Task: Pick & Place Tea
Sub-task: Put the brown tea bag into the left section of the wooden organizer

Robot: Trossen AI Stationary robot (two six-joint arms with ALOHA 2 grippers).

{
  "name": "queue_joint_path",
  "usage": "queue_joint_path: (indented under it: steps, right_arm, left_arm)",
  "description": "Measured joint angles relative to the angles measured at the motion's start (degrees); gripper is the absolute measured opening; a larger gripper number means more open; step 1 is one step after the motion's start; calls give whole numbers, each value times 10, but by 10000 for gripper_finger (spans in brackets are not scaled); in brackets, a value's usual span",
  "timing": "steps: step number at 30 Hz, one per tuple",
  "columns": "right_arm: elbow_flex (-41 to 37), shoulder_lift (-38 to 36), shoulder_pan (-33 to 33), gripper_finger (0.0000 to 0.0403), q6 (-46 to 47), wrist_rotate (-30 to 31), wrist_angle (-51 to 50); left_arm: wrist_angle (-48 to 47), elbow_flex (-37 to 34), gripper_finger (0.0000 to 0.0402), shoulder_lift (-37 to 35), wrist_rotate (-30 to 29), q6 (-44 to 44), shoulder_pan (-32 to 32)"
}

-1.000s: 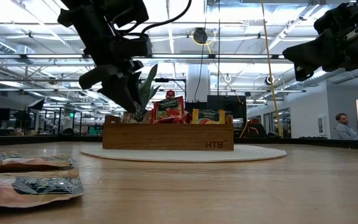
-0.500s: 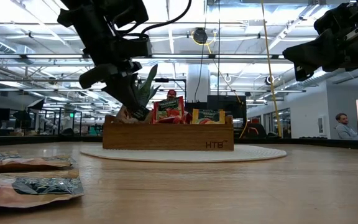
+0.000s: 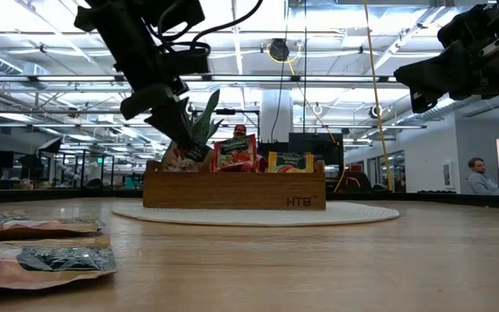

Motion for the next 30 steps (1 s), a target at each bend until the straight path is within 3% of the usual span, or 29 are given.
queue_joint_path:
  steps: [3, 12, 22, 30]
  right_arm:
    - [0, 0, 0, 4, 0, 0, 0]
    - [0, 0, 0, 4, 0, 0, 0]
    - [0, 0, 0, 4, 0, 0, -2]
    - [0, 0, 0, 4, 0, 0, -3]
  left_arm:
    - [2, 0, 2, 0, -26, -2, -8]
    - [29, -20, 1, -4, -28, -14, -10]
    - [143, -111, 1, -75, 5, -1, -2]
    - [252, -192, 0, -85, 25, 18, 16]
